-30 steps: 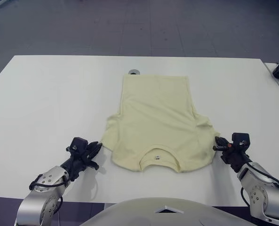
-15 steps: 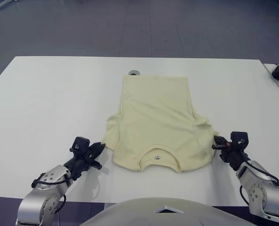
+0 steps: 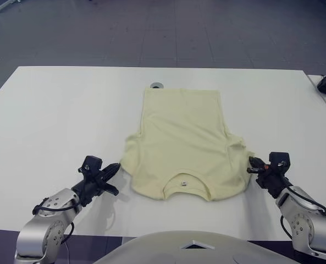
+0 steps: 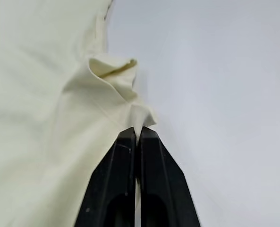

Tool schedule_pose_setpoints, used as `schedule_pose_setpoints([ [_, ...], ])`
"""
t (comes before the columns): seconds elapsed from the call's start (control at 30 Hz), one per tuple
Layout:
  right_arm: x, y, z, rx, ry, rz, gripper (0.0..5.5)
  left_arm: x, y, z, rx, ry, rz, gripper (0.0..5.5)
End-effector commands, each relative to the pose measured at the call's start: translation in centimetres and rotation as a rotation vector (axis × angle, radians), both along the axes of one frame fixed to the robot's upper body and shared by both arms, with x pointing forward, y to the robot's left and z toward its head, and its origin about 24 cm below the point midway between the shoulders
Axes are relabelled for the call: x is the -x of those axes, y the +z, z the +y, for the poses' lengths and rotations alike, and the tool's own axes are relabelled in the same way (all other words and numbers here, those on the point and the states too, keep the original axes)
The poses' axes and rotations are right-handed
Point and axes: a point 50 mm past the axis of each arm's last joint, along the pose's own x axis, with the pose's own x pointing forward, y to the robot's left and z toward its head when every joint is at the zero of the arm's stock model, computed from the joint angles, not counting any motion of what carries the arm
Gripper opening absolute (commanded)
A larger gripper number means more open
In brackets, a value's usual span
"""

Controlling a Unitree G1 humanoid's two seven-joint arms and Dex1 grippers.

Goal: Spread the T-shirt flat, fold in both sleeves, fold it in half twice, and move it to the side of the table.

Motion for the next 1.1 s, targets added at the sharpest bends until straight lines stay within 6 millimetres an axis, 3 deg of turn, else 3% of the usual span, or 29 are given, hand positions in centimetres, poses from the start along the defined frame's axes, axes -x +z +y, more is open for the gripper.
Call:
schedule_pose_setpoints([
  [0.03, -0.1, 2.6, -0.4, 0.027, -0.007, -0.1, 0.0, -1.4, 3.5, 0.9, -0.02, -0.038, -0.1, 0.04],
  [0.17, -0.2, 4.3, -0.2, 0.018, 0.024, -0.163, 0.0, -1.8, 5.4, 0.6, -0.036, -0.122, -0.127, 0.04],
  [0.27, -0.4, 5.3, 1.4, 0.003, 0.143, -0.179, 0.0, -2.1, 6.5, -0.9, -0.019, -0.214, -0.148, 0.04],
  [0.43, -0.7, 5.2, 4.0, 0.044, 0.323, -0.138, 0.0, -3.4, 6.7, -3.1, -0.056, -0.33, -0.18, 0.04],
  [0.57, -1.0, 4.8, 5.4, 0.071, 0.41, -0.116, 0.0, -4.6, 6.2, -5.1, -0.06, -0.438, -0.195, 0.04],
  [0.77, -0.9, 4.0, 6.6, 0.106, 0.497, -0.062, 0.0, -5.3, 3.5, -7.5, -0.061, -0.557, -0.162, 0.04],
  [0.93, -1.1, 3.7, 7.4, 0.12, 0.542, -0.042, 0.0, -5.4, 1.5, -8.8, -0.111, -0.658, -0.152, 0.04],
  [1.1, -1.3, 3.5, 8.7, 0.1, 0.623, -0.01, 0.0, -5.7, 0.8, -9.8, -0.162, -0.726, -0.181, 0.04],
])
